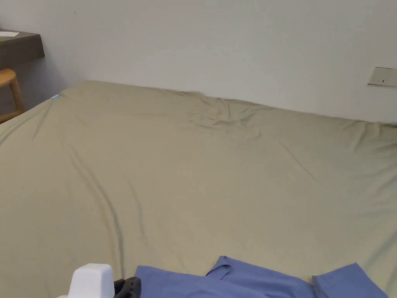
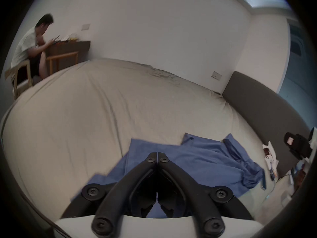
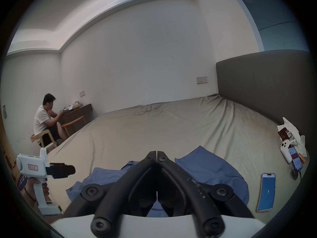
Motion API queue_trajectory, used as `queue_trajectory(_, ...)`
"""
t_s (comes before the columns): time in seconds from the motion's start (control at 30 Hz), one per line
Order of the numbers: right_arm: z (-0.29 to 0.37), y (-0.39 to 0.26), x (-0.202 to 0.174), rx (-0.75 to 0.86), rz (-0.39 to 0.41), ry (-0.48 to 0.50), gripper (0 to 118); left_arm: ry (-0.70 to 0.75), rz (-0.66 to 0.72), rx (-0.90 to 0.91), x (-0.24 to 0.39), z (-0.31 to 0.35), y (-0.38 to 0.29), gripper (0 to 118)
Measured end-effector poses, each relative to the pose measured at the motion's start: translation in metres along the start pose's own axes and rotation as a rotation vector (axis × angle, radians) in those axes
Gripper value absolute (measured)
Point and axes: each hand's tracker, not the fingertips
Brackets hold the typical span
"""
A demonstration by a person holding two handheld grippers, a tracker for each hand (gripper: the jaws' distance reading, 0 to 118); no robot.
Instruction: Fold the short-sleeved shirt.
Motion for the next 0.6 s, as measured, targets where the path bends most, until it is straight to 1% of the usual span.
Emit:
queue_trajectory(0.03,-0.002,0.0,0.002,-0.006,-0.005,-0.008,2,0.015,-0.019,0.0,-0.001,-0.014,0.006,17)
queue_trajectory(0.07,-0.005,-0.001,0.003,-0.012,-0.008,-0.015,2,0.004,-0.015,-0.005,-0.003,-0.028,0.011,17)
queue_trajectory(0.1,-0.007,-0.002,0.004,-0.017,-0.01,-0.021,2,0.012,-0.016,-0.033,-0.006,-0.041,0.016,25)
queue_trajectory(0.17,-0.012,-0.004,0.005,-0.035,-0.008,-0.033,2,-0.019,0.011,-0.12,-0.013,-0.075,0.021,94)
queue_trajectory(0.2,-0.014,-0.005,0.005,-0.043,-0.005,-0.035,2,-0.029,0.013,-0.144,-0.014,-0.088,0.022,114)
queue_trajectory(0.23,-0.016,-0.005,0.005,-0.054,0.0,-0.038,2,-0.034,0.009,-0.134,-0.018,-0.099,0.02,117)
queue_trajectory(0.33,-0.021,-0.006,0.007,-0.066,0.007,-0.044,2,0.03,-0.022,-0.172,-0.021,-0.135,0.015,94)
queue_trajectory(0.43,-0.024,-0.005,0.009,-0.073,0.001,-0.049,2,0.064,-0.043,-0.301,-0.025,-0.162,-0.001,93)
queue_trajectory(0.5,-0.024,-0.005,0.011,-0.076,0.001,-0.056,2,0.085,-0.161,-0.198,-0.012,-0.149,-0.009,92)
queue_trajectory(0.53,-0.024,-0.005,0.013,-0.077,0.001,-0.06,2,0.083,-0.203,-0.214,-0.006,-0.145,-0.01,80)
queue_trajectory(0.57,-0.024,-0.005,0.015,-0.079,-0.001,-0.062,2,0.039,-0.205,-0.249,-0.003,-0.141,-0.013,69)
queue_trajectory(0.6,-0.025,-0.006,0.018,-0.083,-0.005,-0.063,2,0.042,-0.208,-0.241,0.001,-0.138,-0.017,60)
